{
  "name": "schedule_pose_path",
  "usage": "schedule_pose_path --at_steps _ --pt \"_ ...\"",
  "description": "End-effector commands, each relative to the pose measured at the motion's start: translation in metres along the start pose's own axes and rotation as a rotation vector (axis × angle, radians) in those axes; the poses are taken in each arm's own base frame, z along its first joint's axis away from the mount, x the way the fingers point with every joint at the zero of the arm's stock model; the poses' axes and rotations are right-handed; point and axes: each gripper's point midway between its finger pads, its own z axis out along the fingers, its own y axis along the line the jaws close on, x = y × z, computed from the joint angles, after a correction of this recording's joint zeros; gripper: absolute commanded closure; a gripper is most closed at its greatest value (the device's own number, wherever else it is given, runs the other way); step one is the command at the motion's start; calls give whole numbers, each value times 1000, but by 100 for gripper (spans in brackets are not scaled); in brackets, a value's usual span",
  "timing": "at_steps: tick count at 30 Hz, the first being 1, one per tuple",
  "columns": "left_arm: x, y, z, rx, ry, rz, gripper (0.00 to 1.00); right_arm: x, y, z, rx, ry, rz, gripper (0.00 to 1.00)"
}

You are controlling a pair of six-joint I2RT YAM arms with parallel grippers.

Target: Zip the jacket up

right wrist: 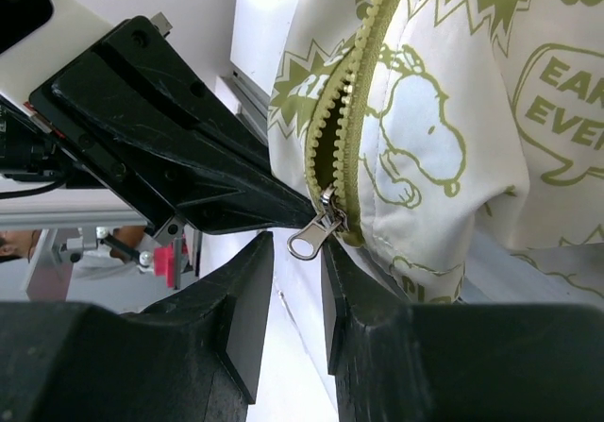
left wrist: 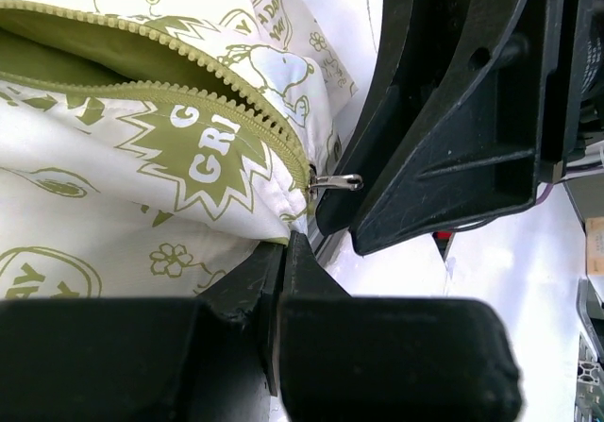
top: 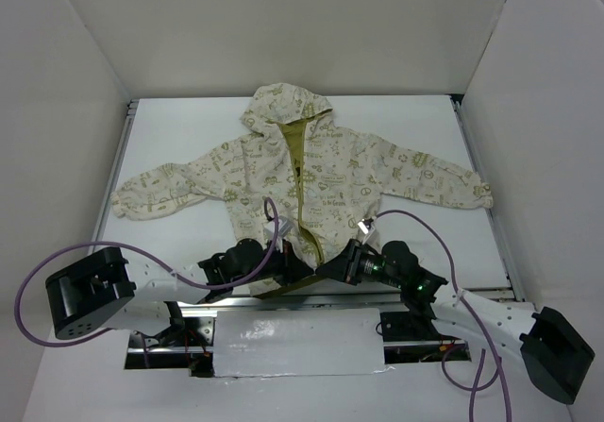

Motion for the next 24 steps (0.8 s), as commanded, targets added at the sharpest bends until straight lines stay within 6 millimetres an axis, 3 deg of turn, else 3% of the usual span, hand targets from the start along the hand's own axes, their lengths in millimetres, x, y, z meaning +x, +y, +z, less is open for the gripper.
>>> schedule_pose_path --at_steps 1,10,20,22,24 --pt "-6 -13 1 73 -30 37 100 13 -24 -6 19 26 -12 66" --pt "-9 -15 2 71 -34 33 100 19 -39 -4 63 53 5 69" --pt "-11 -14 1 58 -39 38 100 21 -39 -2 54 73 9 72" --pt "-11 -14 1 57 -38 40 100 21 -38 -2 50 75 4 80" --pt "-12 -13 1 55 -42 38 100 20 -38 -2 55 72 6 81"
